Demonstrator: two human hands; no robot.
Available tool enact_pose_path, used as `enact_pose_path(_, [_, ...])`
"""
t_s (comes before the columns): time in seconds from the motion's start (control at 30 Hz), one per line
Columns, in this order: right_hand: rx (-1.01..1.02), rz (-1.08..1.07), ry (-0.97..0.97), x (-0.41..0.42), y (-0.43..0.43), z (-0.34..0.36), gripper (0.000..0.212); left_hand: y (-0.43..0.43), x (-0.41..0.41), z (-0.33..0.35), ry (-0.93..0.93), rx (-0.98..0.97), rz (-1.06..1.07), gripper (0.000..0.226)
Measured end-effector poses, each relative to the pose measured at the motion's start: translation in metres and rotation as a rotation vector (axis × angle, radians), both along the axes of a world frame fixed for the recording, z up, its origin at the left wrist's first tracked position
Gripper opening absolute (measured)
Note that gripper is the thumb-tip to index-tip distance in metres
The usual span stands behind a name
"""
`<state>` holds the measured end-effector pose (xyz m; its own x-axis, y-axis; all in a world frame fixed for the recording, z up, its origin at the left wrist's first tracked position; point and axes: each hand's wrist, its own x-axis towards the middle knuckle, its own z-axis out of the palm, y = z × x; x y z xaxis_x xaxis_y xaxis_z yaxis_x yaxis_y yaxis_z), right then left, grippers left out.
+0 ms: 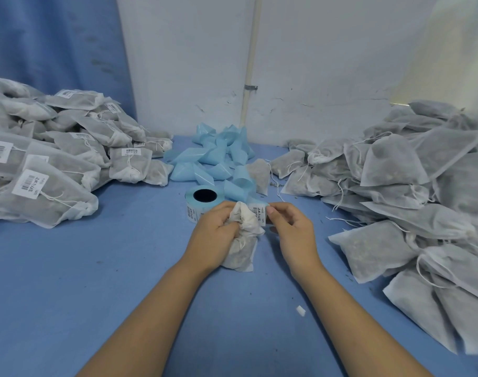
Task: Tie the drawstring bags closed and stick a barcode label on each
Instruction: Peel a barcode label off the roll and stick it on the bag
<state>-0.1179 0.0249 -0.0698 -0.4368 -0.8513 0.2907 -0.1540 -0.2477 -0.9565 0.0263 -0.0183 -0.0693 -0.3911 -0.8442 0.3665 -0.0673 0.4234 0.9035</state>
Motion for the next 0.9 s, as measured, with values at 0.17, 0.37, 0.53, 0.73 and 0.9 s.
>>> enact_pose_path(0.17, [0.02,-0.04,-0.063,-0.001,0.001,0.0,0.012,0.0,0.0,0.0,-0.028,0.015,0.026,0.028])
enact_pose_path(0.37, [0.008,-0.267,-0.084,-0.005,-0.002,-0.003,0.016,0.0,0.0,-0.001,-0.024,0.028,0.073,0.024])
enact_pose_path(0.53, [-0.032,-0.371,-0.124,-0.006,-0.003,-0.003,0.017,-0.001,0.0,0.0,0.005,-0.001,0.139,0.029])
enact_pose_path(0.73, [-0.058,-0.336,-0.222,-0.005,-0.001,-0.001,0.012,-0.001,-0.002,0.006,0.09,0.028,0.203,0.03])
enact_pose_path(0.9, [-0.09,-0.265,-0.22,0.001,0.002,0.002,0.011,0.005,-0.007,0.012,0.226,0.105,0.17,0.036])
